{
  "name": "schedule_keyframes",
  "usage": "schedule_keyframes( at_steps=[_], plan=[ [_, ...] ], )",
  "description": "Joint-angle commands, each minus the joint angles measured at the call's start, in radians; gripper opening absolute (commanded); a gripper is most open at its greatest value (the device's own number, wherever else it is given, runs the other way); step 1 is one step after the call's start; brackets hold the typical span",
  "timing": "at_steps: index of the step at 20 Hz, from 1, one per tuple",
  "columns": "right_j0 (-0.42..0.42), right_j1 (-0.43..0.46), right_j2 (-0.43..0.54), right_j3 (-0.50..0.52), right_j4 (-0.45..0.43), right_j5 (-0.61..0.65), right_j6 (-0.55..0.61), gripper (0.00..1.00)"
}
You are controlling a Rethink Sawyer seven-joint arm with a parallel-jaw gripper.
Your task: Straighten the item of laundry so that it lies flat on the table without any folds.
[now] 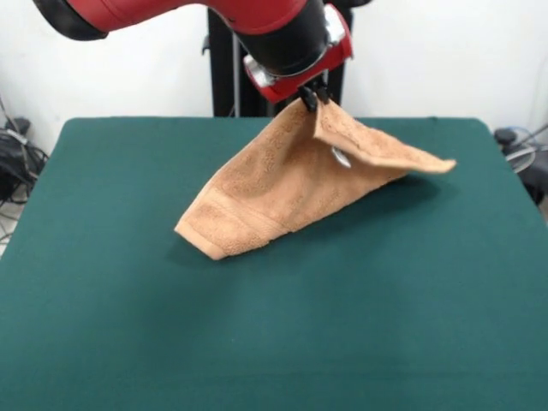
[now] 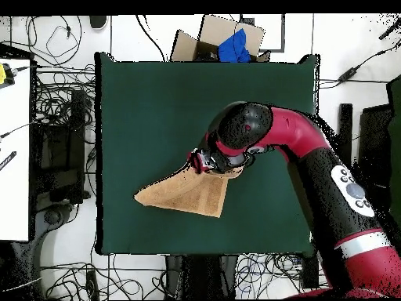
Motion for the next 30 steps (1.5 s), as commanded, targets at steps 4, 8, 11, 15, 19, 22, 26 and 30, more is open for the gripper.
schedule_keyframes(
  at_steps=[4,8,11,15,19,22,26,30],
  plan=[
    [0.070,0.015,-0.120,-0.107,0.027,-0.083,0.215,0.00],
    [0.089,0.023,-0.123,-0.136,0.022,-0.088,0.202,0.00],
    [0.106,0.047,-0.121,-0.167,0.001,-0.096,0.174,0.00],
    [0.129,0.081,-0.117,-0.209,-0.030,-0.111,0.134,0.00],
    [0.164,0.117,-0.116,-0.266,-0.057,-0.124,0.110,0.00],
    [0.179,0.136,-0.114,-0.288,-0.060,-0.137,0.097,0.00],
    [0.200,0.163,-0.116,-0.316,-0.069,-0.162,0.087,0.00],
    [0.212,0.176,-0.117,-0.325,-0.069,-0.184,0.079,0.00]
  ],
)
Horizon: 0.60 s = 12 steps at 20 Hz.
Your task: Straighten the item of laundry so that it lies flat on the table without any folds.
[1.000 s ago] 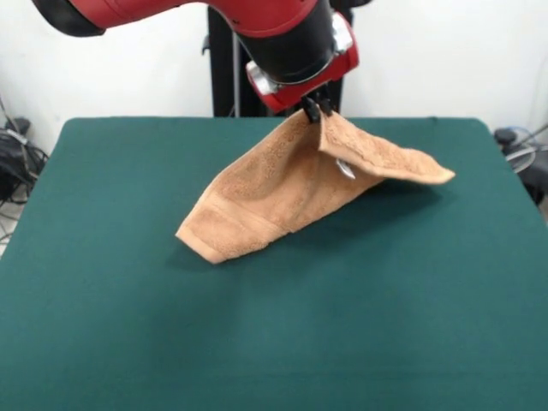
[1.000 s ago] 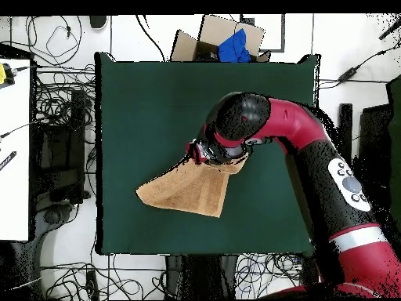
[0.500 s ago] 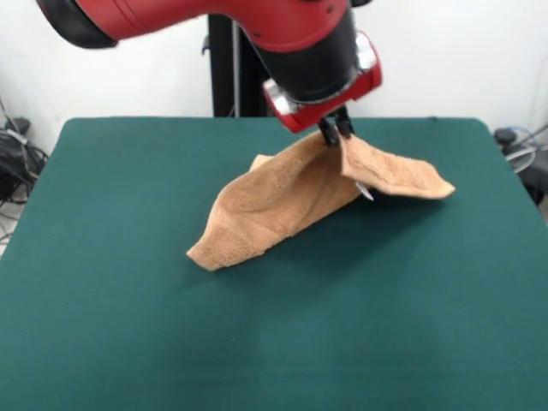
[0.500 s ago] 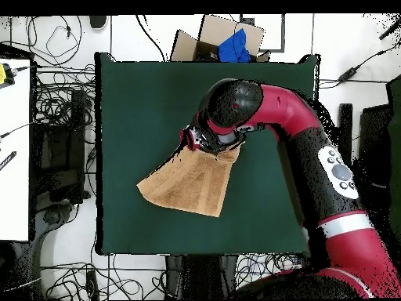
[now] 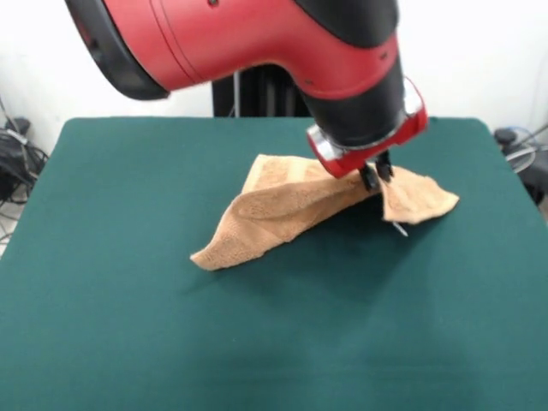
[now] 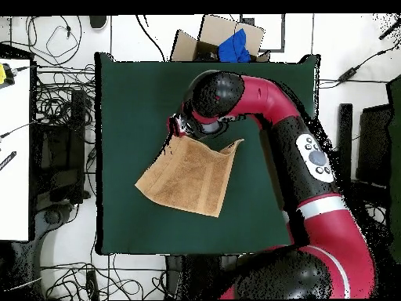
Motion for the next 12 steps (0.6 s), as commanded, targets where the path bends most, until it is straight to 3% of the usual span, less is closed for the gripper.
schedule_keyframes(
  at_steps=[1,12],
  plan=[
    [0.047,0.060,-0.089,-0.056,-0.063,-0.117,0.075,0.00],
    [0.054,0.083,-0.077,-0.042,-0.071,-0.205,0.039,0.00]
  ],
)
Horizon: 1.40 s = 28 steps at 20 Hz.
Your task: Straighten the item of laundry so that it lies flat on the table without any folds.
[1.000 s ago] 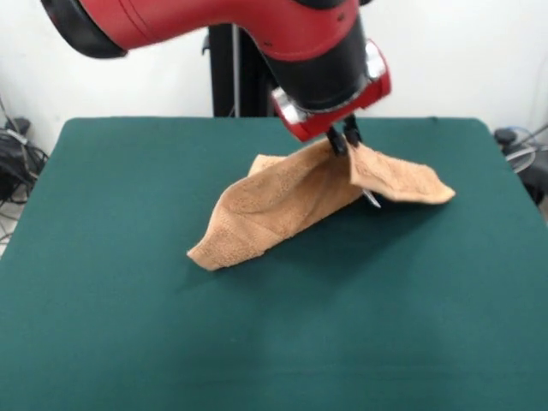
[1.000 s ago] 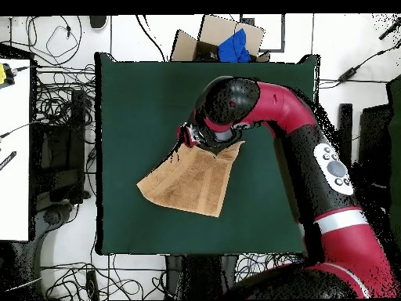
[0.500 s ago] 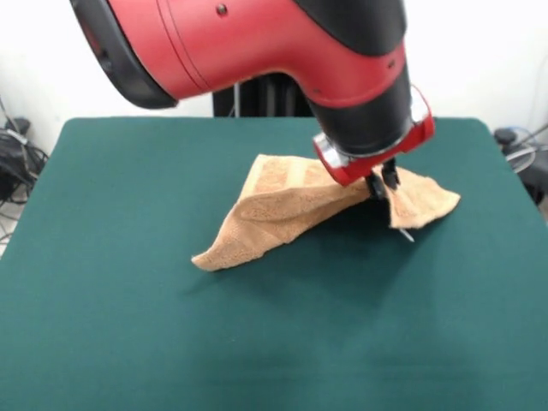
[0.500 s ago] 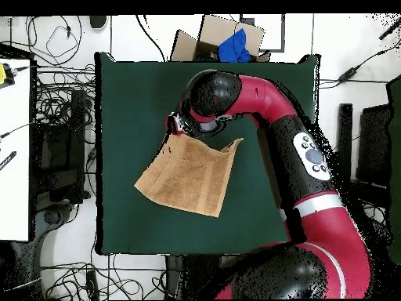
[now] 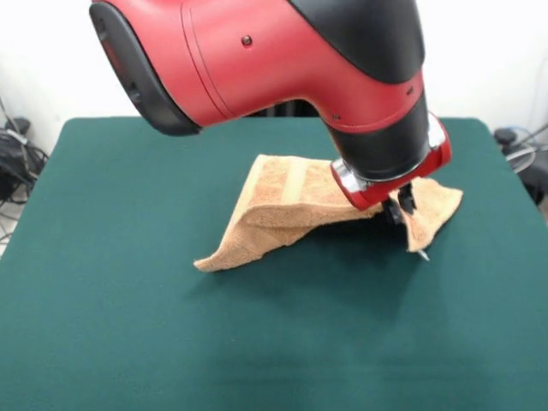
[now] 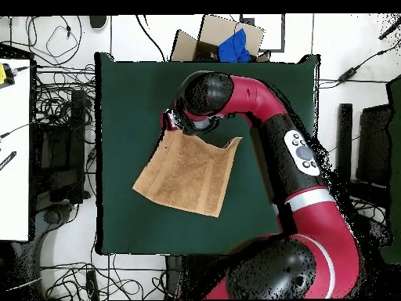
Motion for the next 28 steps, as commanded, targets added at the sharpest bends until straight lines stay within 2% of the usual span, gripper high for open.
schedule_keyframes(
  at_steps=[1,8,13,21,28],
  plan=[
    [0.022,0.034,-0.071,-0.002,-0.065,-0.130,0.029,0.00],
    [0.014,0.046,-0.053,0.037,-0.088,-0.270,0.012,0.00],
    [0.045,0.094,-0.057,-0.001,-0.093,-0.323,0.027,0.00],
    [0.082,0.162,-0.069,-0.062,-0.098,-0.378,0.026,0.00],
    [0.046,0.139,-0.056,0.005,-0.088,-0.381,-0.001,0.00]
  ],
)
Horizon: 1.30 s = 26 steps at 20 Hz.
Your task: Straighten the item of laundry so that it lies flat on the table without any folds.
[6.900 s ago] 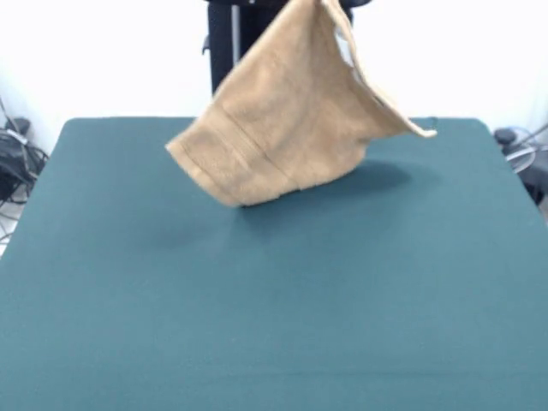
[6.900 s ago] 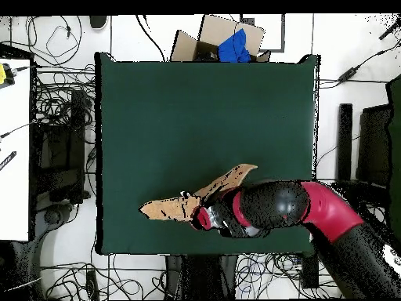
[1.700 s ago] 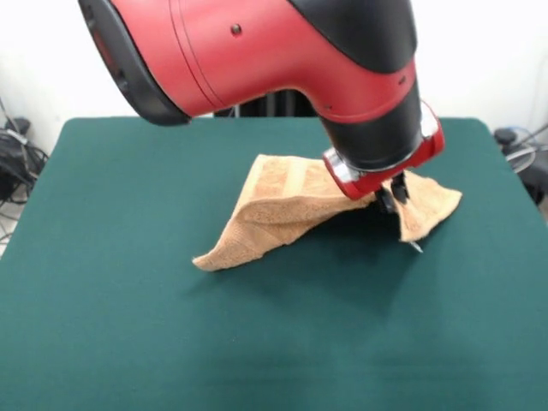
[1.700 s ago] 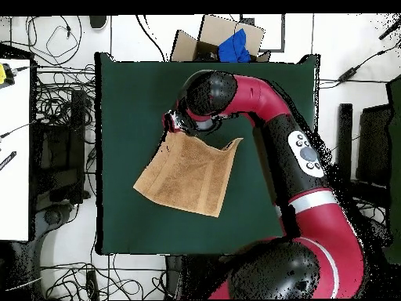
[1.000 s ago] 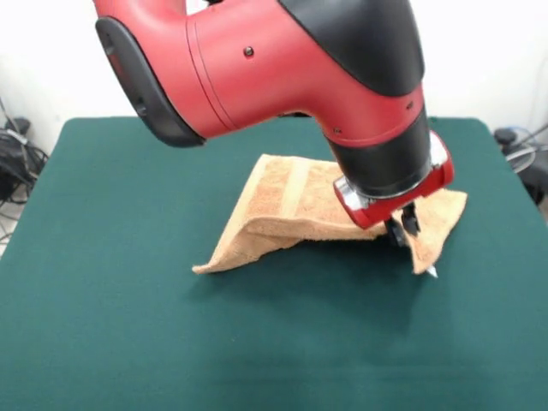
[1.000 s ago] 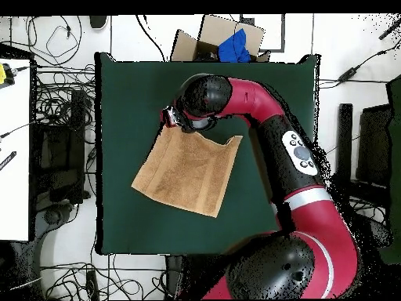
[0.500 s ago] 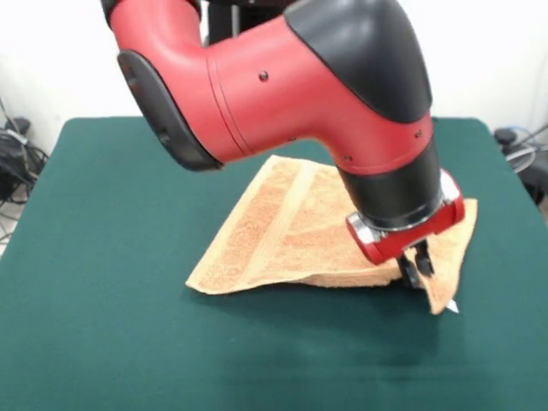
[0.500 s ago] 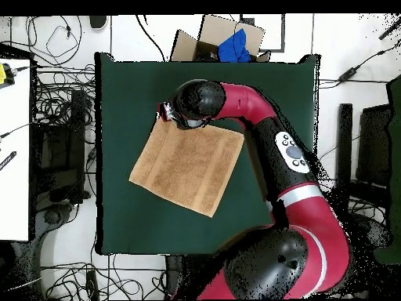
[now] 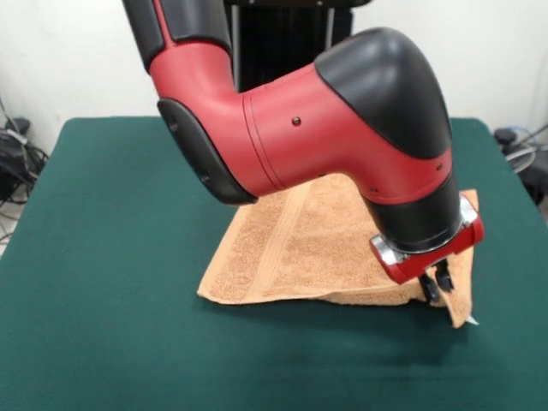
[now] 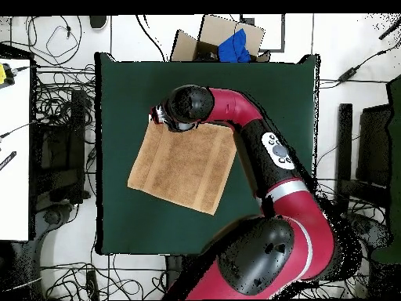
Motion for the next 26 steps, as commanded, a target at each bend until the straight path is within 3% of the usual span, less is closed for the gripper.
schedule_keyframes(
  at_steps=[1,5,7,26],
  plan=[
    [0.003,0.011,-0.049,0.032,-0.043,-0.073,-0.003,0.00],
    [-0.020,0.021,-0.015,0.056,-0.036,-0.128,-0.016,0.00],
    [-0.013,0.014,-0.032,0.059,-0.027,-0.077,-0.009,0.00],
    [-0.036,-0.002,-0.003,0.064,-0.010,-0.057,-0.044,0.00]
  ],
)
